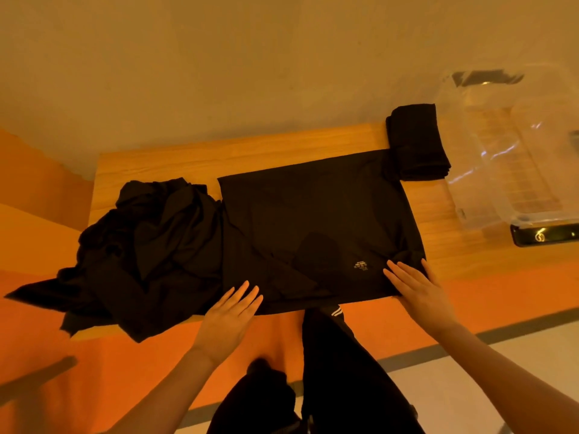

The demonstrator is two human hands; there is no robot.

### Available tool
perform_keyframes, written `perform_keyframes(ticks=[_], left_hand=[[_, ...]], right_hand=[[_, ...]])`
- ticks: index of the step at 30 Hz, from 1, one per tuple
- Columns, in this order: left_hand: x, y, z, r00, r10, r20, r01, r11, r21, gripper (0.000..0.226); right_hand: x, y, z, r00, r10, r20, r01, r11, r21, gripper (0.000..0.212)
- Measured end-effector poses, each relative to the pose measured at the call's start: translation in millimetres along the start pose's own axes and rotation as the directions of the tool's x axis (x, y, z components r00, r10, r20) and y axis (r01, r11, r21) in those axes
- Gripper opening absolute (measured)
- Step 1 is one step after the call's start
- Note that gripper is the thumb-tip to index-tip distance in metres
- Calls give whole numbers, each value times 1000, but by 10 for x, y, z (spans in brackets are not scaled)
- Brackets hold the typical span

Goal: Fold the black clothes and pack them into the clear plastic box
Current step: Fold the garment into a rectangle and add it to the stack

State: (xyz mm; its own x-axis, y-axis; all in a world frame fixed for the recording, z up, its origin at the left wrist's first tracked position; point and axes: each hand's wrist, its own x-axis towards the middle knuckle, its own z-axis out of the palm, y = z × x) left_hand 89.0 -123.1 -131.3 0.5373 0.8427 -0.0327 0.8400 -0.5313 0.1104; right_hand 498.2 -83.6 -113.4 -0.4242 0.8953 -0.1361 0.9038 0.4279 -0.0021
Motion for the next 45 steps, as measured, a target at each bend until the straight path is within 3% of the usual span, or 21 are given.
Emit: perform_keyframes(ticks=[3,6,9,12,17,22,26,29,31,32,35,36,38,41,45], left_hand=[[3,8,-126,997,12,-73,-16,999,-50,41],[56,-10,-306,991,-129,-30,117,958,-262,34],[184,-88,-582,907,-396,143,411,761,-502,22],[330,-245,-817,850,-460,256,516,630,-581,14],[730,-540,-1194,840,-486,243,514,566,-644,9],[1215,-884,-1335,811,-524,258,550,536,-640,12],[1594,-1205,-1167,749,-600,280,622,492,-610,18],[1811,-1378,-946,650,-698,299,709,417,-568,24],[1887,-1390,-861,584,-787,198,754,436,-491,27],[1910,-1363,-845,582,-807,99,758,494,-426,28],[1983,-1068,-739,734,-663,-149,630,746,-216,27],[1999,-891,-670,805,-572,-156,546,818,-181,30],[2004,-552,-503,898,-440,-13,436,892,-125,44],[2005,-460,-275,857,-488,166,502,863,-50,60],[2147,-763,-230,853,-493,172,500,866,0,62]], right_hand=[[-3,32,2,998,-17,-61,15,1000,-25,60],[40,121,-90,997,-40,-74,43,998,45,57],[167,201,-319,998,30,55,-45,952,302,41],[394,293,-619,956,176,236,-267,854,445,23],[1010,542,-1085,917,176,357,-338,817,466,26],[1723,821,-1336,914,171,368,-337,825,453,29],[2289,909,-1329,922,161,352,-313,844,435,30],[2652,952,-1177,926,179,332,-303,877,373,30],[2805,937,-1090,935,221,278,-283,936,208,30],[2839,904,-1056,951,241,194,-265,958,108,33],[2768,671,-907,973,231,-13,-230,971,72,38],[2686,559,-815,983,180,-20,-177,978,108,38],[2498,396,-587,998,65,13,-66,989,132,43],[2313,448,-352,985,136,108,-148,983,111,57],[2311,488,-297,961,247,127,-263,955,134,81]])
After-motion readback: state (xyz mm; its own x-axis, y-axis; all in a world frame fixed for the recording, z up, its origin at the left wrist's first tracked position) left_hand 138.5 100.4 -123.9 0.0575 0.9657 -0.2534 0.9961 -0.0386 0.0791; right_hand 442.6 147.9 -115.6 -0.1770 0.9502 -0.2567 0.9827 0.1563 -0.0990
